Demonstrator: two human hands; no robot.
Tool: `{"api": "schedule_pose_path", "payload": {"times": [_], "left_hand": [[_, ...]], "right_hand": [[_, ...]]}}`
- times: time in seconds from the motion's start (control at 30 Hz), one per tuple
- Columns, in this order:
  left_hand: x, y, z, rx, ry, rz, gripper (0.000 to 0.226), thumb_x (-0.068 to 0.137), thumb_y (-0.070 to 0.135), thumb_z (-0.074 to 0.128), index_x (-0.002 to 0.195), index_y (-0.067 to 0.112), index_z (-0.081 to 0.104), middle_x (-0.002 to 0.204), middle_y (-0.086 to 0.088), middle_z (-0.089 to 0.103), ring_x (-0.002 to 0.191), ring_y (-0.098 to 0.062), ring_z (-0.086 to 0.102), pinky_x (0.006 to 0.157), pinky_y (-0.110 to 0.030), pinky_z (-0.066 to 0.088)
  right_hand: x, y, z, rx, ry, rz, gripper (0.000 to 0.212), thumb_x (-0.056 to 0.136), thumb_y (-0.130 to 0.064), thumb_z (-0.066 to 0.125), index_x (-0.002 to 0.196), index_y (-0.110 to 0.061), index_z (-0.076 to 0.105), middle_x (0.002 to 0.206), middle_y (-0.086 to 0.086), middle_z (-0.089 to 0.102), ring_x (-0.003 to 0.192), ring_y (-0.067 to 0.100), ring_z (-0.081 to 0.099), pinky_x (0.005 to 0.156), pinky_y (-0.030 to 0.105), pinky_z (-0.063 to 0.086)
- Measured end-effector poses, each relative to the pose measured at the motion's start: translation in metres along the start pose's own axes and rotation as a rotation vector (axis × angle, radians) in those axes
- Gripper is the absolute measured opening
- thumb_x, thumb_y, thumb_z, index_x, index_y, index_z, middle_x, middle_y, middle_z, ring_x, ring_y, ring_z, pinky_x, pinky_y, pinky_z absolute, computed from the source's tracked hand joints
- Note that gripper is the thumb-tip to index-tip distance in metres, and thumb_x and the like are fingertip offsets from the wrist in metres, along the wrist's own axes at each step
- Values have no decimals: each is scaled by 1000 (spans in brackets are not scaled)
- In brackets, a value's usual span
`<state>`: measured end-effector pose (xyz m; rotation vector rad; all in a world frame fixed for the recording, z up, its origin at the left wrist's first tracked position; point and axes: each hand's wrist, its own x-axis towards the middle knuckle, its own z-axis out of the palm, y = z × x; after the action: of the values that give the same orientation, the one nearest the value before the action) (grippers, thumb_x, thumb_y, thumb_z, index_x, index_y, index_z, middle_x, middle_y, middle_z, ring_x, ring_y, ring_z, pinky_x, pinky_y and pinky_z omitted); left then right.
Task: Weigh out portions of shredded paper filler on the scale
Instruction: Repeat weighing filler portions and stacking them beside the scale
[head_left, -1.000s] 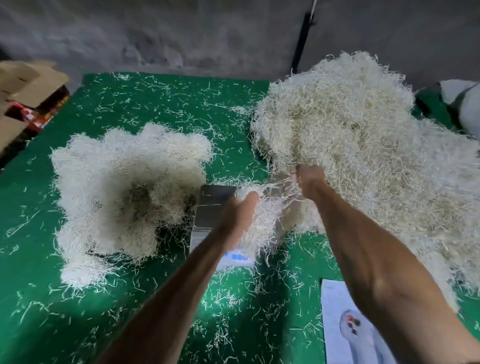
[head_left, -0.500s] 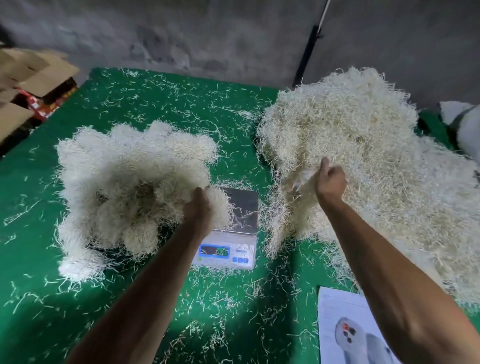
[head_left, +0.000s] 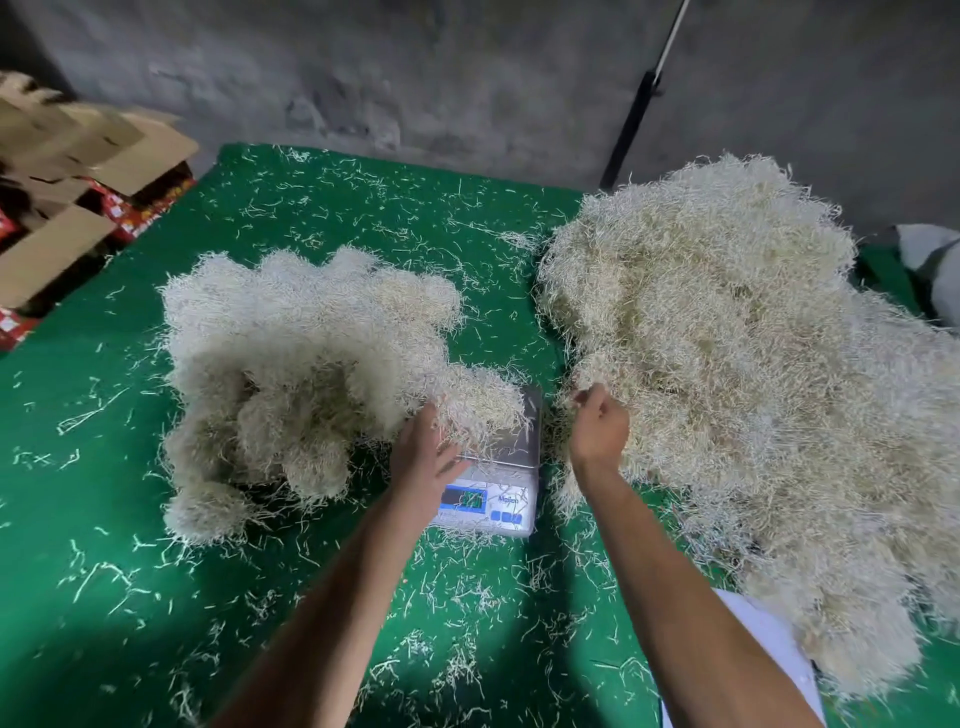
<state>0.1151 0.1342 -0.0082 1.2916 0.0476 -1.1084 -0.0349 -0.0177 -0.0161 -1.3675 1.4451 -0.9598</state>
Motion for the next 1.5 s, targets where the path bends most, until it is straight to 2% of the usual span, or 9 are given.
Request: {"api": "schedule_pose_path", "payload": {"times": [0.13,0.27,0.33,0.43,0.6,1.03,1.27,1.4,1.5], "left_hand": [[-12,-9,-22,-100,6,5,62,101,61,41,155,32,30,152,-16,45,128,-33,56,99,-48,52],[-23,-16,-30,-307,11,-95,85,92,78,34,155,21,33,150,-16,48,131,-37,53,111,-60,38],[-29,-20,-34,-392,13,-102,88,91,80,32,154,20,34,151,-14,47,134,-34,51,113,-59,35],[-34,-21,-41,-472,25,-81,87,92,81,28,155,21,34,155,-9,45,139,-29,47,116,-57,31],[-35,-20,-44,-499,18,-68,89,92,81,26,157,21,32,156,-10,43,141,-29,44,118,-55,28],[4,-4,-32,-194,128,35,60,104,52,40,154,18,36,155,-9,43,136,-25,48,114,-47,38],[49,11,13,254,121,246,32,105,26,52,134,35,58,151,5,41,113,-5,49,82,-15,43],[65,19,41,196,134,118,36,103,36,55,135,23,61,147,-4,54,119,-16,55,102,-32,42],[63,28,55,40,28,-30,41,99,39,58,135,20,58,140,-1,56,122,-22,56,100,-46,50]], "right_hand": [[-41,17,3,19,-29,59,47,111,-37,34,104,-7,69,63,2,53,51,13,44,45,29,42],[-63,22,0,14,-101,69,44,109,-38,41,109,-3,69,97,11,71,92,26,70,80,35,61],[-69,24,-1,29,-105,97,48,108,-40,45,109,3,67,99,22,69,85,34,68,84,47,58],[-76,27,-1,43,-114,104,41,106,-42,49,88,-9,66,66,-1,59,56,13,53,65,35,51],[-83,28,2,57,-141,129,32,106,-37,49,83,-21,64,61,-18,65,54,-6,60,50,9,45],[-51,15,23,-2,-154,86,17,106,-40,49,106,-28,62,102,-2,71,92,18,70,75,26,56],[-27,-3,79,-123,-307,31,44,108,-39,42,141,-11,52,100,11,70,80,22,67,76,45,62],[-29,-30,111,-67,-470,132,94,92,-77,45,162,-19,22,160,6,39,143,26,40,117,48,35],[-10,-55,116,0,-385,192,109,81,-72,68,161,-14,21,161,9,37,146,27,38,120,44,31]]}}
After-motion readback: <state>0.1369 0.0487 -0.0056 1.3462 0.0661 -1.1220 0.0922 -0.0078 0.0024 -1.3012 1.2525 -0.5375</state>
